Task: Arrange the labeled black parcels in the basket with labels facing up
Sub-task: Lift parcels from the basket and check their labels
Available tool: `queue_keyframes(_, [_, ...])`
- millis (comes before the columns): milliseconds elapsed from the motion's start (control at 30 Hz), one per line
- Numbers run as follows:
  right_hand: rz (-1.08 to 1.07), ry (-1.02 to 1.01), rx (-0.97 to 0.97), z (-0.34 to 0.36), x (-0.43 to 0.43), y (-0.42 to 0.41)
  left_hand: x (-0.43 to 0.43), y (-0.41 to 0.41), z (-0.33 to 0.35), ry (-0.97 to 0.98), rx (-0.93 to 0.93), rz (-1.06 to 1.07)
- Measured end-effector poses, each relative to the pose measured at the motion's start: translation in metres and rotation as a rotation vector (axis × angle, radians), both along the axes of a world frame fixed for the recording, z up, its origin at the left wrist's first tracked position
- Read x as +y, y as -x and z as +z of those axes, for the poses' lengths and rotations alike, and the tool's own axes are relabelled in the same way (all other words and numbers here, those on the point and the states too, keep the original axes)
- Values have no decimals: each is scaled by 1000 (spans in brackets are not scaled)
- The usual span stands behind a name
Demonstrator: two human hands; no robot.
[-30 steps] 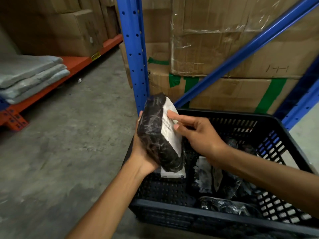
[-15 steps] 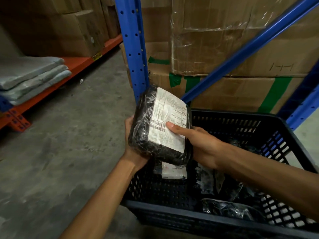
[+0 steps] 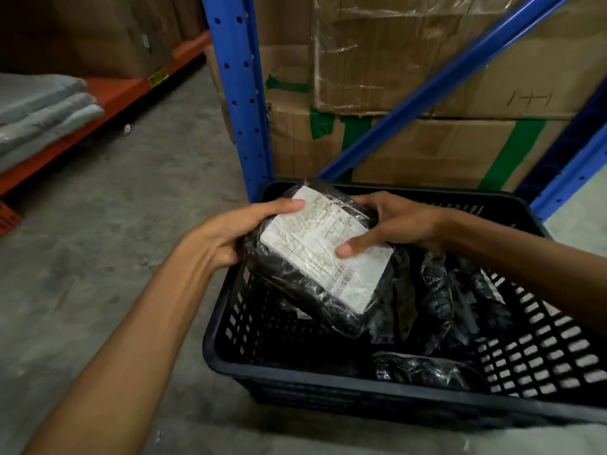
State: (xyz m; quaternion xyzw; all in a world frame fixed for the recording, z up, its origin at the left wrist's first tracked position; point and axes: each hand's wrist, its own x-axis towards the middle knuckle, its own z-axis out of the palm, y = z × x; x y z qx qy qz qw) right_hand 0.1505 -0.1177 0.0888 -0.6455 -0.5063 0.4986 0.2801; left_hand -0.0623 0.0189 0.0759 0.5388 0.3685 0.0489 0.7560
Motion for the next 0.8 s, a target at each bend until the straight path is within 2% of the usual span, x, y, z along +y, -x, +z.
queue_keyframes(67, [-168, -53, -115, -6, 4, 0, -5, -1, -3, 22, -31, 133])
queue_keyframes(133, [-495, -79, -147, -16, 5, 4, -12, -3, -7, 77, -95, 314])
queue_keyframes(200, [-806, 9, 54, -28, 5, 17, -24, -10, -8, 135, -174, 457])
queue_keyframes(300, [-1019, 143, 505, -35, 10, 33, -52, -30, -10, 157, -249, 616])
queue_keyframes(400, [-1082, 23, 759, -30, 19, 25, -80, -45, -17, 165, -306, 759])
queue_keyframes(500, [-1015, 55, 796, -27, 17, 25, -92, -47, -23, 186, -337, 724])
queue_keyframes(600, [-941, 56, 731, -44, 7, 24, -88, -39, -30, -17, -28, 563])
queue_keyframes(667, [-899, 1, 660, -57, -1, 20, -83, -37, -32, -53, 159, 466])
queue_keyframes(800, [-852, -42, 493, -81, -4, 19, -73, -39, -51, -126, 327, 394])
